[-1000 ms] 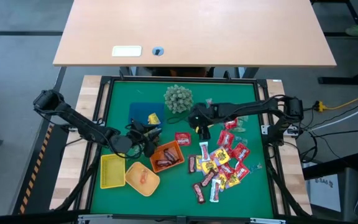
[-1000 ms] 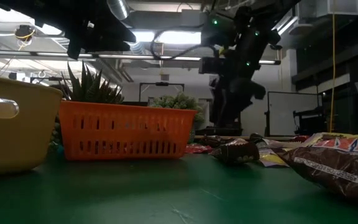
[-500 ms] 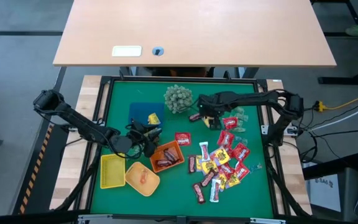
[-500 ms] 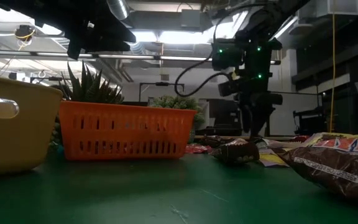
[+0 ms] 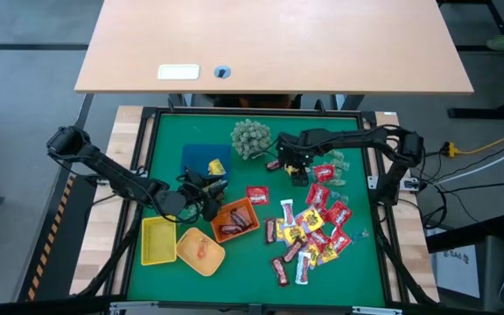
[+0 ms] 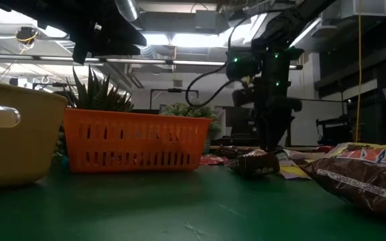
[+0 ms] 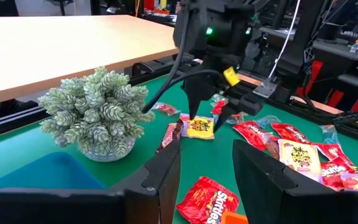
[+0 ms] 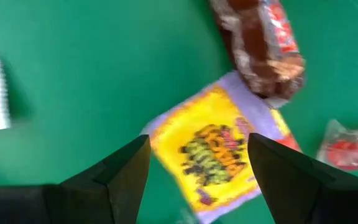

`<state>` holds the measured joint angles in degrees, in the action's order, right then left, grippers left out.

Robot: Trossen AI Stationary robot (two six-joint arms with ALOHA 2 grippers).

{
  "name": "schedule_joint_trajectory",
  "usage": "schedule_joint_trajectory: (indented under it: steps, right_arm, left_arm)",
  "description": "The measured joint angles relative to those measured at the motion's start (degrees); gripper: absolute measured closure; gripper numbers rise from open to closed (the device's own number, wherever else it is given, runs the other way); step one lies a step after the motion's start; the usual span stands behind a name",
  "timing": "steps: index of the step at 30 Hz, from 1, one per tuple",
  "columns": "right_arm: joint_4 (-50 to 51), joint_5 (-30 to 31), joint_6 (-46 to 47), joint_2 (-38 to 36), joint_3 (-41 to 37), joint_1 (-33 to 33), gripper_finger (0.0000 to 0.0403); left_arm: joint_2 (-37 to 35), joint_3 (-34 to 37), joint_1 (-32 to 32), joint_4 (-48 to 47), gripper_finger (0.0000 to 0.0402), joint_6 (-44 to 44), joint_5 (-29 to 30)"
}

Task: Sort candy
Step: Put the yellow candy into the blue bin

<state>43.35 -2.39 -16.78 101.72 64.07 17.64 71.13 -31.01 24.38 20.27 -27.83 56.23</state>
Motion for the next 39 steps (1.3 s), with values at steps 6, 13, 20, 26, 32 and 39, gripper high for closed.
schedule_joint_trajectory:
  steps: [6,13,20,26,32,39]
  right_arm:
    - [-0.14,1.70,0.05,4.88,0.26,0.01,0.0133]
    - [-0.24,0.97,0.01,6.66,0.28,-0.06,0.0169]
    - [-1.58,0.13,-0.02,6.86,0.17,0.01,0.0264]
    - [-2.23,0.20,-0.12,6.88,0.15,0.01,0.0339]
    - [-2.64,0.15,-0.19,6.88,0.20,0.03,0.0377]
    - [1.53,-0.04,-0.37,7.21,3.32,0.01,0.0369]
  left_arm:
    - [0.00,-0.03,0.00,-0.23,0.0270,-0.02,-1.51]
    - [-0.01,-0.03,0.00,-0.22,0.0270,-0.02,-1.93]
    - [0.00,-0.02,0.00,-0.17,0.0270,-0.07,-1.92]
    - [-0.02,-0.01,0.00,0.05,0.0270,-0.13,-1.75]
    - [0.00,-0.01,0.00,0.05,0.0270,-0.16,-1.73]
    - [0.00,-0.01,0.00,0.03,0.0270,-0.13,-1.73]
